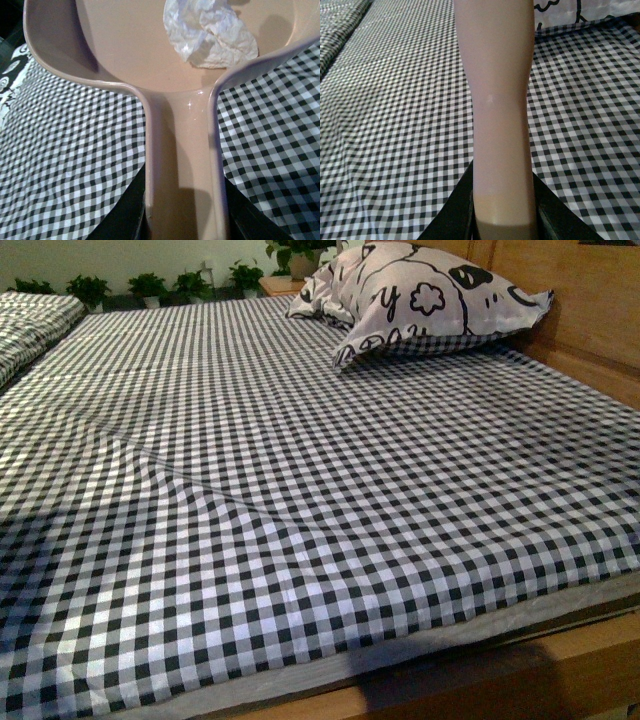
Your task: Clean up trash
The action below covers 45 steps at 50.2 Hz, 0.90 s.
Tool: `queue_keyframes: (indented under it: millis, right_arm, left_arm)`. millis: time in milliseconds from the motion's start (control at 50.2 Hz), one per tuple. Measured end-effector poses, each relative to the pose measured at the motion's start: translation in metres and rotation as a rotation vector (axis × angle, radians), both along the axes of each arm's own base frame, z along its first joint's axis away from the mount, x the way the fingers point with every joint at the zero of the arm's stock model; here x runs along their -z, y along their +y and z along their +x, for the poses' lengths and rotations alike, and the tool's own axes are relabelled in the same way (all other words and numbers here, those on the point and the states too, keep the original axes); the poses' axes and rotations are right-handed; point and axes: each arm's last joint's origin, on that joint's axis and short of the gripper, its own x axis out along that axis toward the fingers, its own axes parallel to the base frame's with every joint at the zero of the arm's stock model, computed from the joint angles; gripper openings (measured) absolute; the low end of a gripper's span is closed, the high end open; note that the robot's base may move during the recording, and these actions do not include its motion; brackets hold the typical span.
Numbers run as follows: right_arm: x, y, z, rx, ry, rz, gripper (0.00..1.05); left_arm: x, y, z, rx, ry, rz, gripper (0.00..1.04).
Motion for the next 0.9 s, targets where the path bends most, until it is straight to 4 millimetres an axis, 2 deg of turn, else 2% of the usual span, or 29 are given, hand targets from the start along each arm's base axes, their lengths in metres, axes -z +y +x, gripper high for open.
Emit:
queue_keyframes:
  millis: [100,159,299,518,737,896]
  right_arm:
    - [-0.019,-0.013,-0.031,0.000,-0.044,0.041,0.20]
    - [-0.034,-0.019,-0.052,0.002,-0.086,0.061,0.20]
    - [-0.058,-0.030,-0.101,0.011,-0.159,0.105,0.20]
    - [-0.067,-0.039,-0.143,0.022,-0.186,0.147,0.20]
    - [-0.078,-0.041,-0.180,0.040,-0.232,0.174,0.20]
    - [-0.083,-0.038,-0.202,0.021,-0.259,0.173,0.20]
  left_arm:
    - [-0.030,-0.012,-0.023,-0.012,-0.068,-0.003,0.26]
    - [-0.048,-0.022,-0.043,-0.011,-0.114,-0.012,0.26]
    - [-0.073,-0.044,-0.090,0.003,-0.169,-0.053,0.26]
    - [-0.083,-0.061,-0.133,0.036,-0.199,-0.092,0.26]
    - [-0.088,-0.071,-0.166,0.048,-0.227,-0.123,0.26]
    - [-0.089,-0.075,-0.183,0.046,-0.245,-0.142,0.26]
